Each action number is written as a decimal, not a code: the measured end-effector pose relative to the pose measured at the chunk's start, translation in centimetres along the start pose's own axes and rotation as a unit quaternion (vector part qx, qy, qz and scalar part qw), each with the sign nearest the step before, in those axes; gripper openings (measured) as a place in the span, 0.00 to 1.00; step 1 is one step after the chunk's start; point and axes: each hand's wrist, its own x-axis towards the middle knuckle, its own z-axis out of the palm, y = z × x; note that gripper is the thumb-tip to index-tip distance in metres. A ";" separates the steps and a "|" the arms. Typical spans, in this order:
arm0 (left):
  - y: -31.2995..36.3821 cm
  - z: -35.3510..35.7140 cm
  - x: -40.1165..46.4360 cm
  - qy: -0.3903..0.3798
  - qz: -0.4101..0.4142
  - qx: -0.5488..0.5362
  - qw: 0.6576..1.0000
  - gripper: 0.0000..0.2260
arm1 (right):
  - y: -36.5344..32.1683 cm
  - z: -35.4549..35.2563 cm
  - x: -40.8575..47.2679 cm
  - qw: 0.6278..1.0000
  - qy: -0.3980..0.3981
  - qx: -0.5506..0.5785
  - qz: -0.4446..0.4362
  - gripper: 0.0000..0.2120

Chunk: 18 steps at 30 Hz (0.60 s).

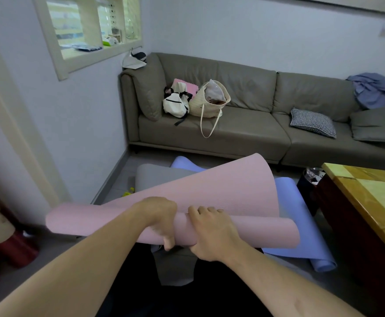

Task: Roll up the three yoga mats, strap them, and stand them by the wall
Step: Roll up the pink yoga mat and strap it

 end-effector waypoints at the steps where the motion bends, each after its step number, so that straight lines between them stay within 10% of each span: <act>1: -0.1 -0.1 0.0 -0.009 0.003 -0.005 1.000 0.26 | 0.1 -0.4 0.2 1.000 -0.008 0.008 -0.001 0.26; 5: -0.4 0.2 0.2 0.004 0.019 -0.011 1.000 0.27 | 0.4 -1.4 0.5 0.999 -0.044 0.031 0.002 0.25; 12: 0.4 6.4 -0.6 0.270 -0.003 0.074 0.960 0.30 | 1.1 -1.2 1.8 0.996 -0.069 0.050 0.008 0.29; 18: -0.4 3.8 -0.7 0.207 0.019 0.025 0.978 0.29 | 0.5 -0.2 0.8 0.999 -0.004 0.040 0.017 0.30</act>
